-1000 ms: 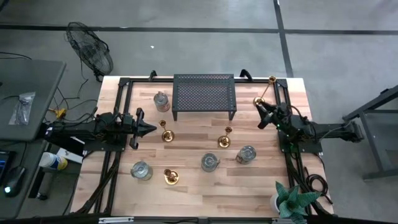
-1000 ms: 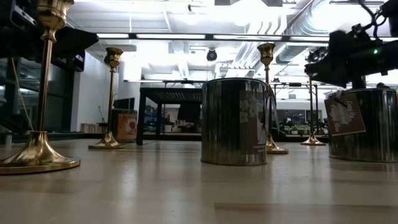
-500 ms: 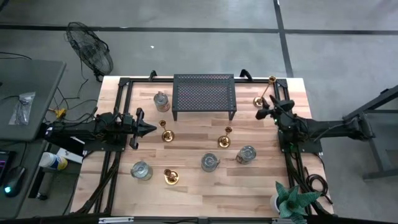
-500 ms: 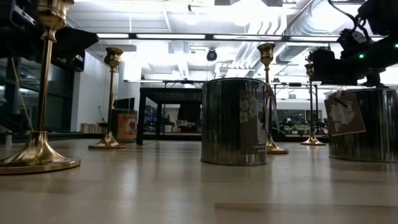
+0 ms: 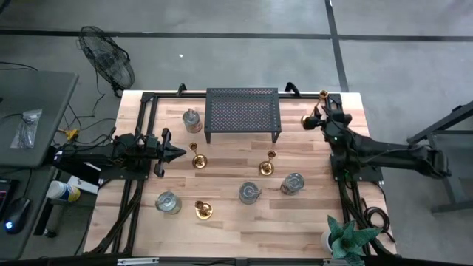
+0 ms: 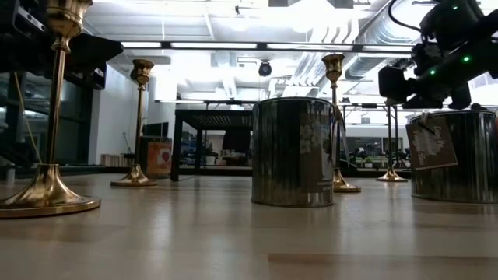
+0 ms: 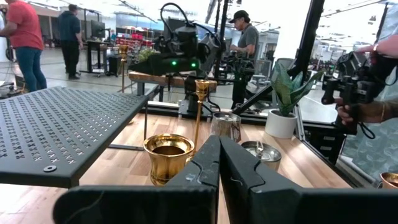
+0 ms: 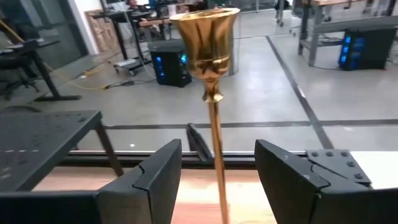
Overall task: Pick & Place candle stick holders
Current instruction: Put the golden candle holder on the shelf
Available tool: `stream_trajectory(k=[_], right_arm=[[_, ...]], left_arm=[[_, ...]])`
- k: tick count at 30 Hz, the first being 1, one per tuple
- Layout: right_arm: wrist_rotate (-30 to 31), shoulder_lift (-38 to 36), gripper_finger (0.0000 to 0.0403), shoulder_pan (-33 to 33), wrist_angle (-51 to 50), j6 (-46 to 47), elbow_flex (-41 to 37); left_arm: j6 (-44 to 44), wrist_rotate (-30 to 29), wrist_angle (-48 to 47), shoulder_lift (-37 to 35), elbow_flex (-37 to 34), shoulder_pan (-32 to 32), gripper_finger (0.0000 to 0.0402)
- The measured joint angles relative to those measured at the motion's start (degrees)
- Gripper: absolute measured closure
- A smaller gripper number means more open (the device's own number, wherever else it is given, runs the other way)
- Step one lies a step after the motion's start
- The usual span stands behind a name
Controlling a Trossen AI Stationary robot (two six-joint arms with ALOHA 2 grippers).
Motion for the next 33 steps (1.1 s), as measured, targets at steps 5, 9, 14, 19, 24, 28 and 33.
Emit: stream_trajectory(k=[5, 9, 14, 19, 24, 28, 33], right_arm=[[-2.2, 2.4, 0.0206, -3.1, 1.6, 0.0, 0.7], [-4.0, 5.1, 0.0206, -5.1, 5.0, 0.0, 0.7], [-5.2, 8.2, 0.0206, -7.1, 8.8, -0.1, 0.7], [-6.3, 10.2, 0.0219, -9.0, 11.8, -0.2, 0.7], [-8.6, 11.7, 0.0249, -10.3, 13.6, -0.6, 0.7], [-9.6, 12.7, 0.0276, -10.7, 14.9, -0.6, 0.7], [-9.6, 12.9, 0.0306, -10.6, 15.1, -0.6, 0.7]], left_arm=[[0.0, 0.0, 0.0, 0.0, 0.0, 0.0, 0.0401], [0.0, 0.0, 0.0, 0.0, 0.0, 0.0, 0.0401], [0.0, 0.0, 0.0, 0.0, 0.0, 0.0, 0.0401], [0.0, 0.0, 0.0, 0.0, 0.0, 0.0, 0.0401], [0.0, 0.0, 0.0, 0.0, 0.0, 0.0, 0.0401], [0.0, 0.0, 0.0, 0.0, 0.0, 0.0, 0.0401], [0.0, 0.0, 0.0, 0.0, 0.0, 0.0, 0.0401]])
